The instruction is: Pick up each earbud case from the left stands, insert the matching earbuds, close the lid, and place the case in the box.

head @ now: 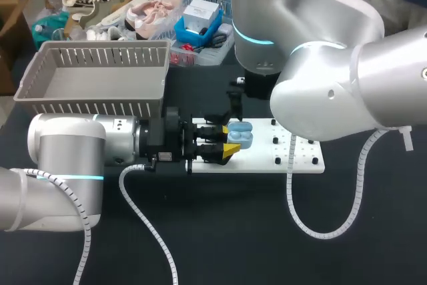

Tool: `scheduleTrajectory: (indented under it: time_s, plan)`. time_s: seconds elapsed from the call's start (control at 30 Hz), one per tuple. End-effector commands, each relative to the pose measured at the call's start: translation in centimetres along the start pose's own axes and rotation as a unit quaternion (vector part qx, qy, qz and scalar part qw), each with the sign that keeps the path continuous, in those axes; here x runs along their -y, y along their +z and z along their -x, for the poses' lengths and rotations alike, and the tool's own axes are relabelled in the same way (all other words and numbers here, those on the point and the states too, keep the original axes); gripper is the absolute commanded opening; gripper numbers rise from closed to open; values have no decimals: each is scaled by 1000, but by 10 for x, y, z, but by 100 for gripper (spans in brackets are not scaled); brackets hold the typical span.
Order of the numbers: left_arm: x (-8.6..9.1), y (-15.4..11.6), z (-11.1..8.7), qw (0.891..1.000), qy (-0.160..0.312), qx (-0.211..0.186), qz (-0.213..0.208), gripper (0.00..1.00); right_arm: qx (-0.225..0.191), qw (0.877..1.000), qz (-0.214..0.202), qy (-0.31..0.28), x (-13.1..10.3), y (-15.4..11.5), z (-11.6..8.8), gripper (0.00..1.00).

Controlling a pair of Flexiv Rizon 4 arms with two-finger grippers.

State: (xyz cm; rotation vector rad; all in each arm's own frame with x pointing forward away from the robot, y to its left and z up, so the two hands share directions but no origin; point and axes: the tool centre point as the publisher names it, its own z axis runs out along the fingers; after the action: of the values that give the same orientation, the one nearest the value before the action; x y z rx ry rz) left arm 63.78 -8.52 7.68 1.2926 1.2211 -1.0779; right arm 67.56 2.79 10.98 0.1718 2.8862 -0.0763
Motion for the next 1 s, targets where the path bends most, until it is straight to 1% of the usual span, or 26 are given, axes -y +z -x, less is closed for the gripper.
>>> scheduleTrajectory:
  time_s: [0.03, 0.2, 0.57, 0.7, 0.83, 1.0]
  plan:
    - [1, -1, 0, 1000, 1, 0, 1, 0, -2, 1000, -2, -3, 6, -8, -8, 100]
    - [1, -1, 0, 1000, 1, 0, 1, 0, -4, 1000, -5, -7, 9, -13, -16, 100]
    - [1, -1, 0, 1000, 1, 0, 1, 0, -7, 1000, -1, -12, 8, -19, -25, 100]
    - [1, -1, 0, 1000, 1, 0, 1, 0, 15, 1000, -3, 3, 14, -23, -24, 100]
    - [1, -1, 0, 1000, 1, 0, 1, 0, 41, 998, 4, 39, 28, -31, -19, 100]
    - [1, -1, 0, 1000, 1, 0, 1, 0, 67, 994, 56, 70, 51, -52, -22, 100]
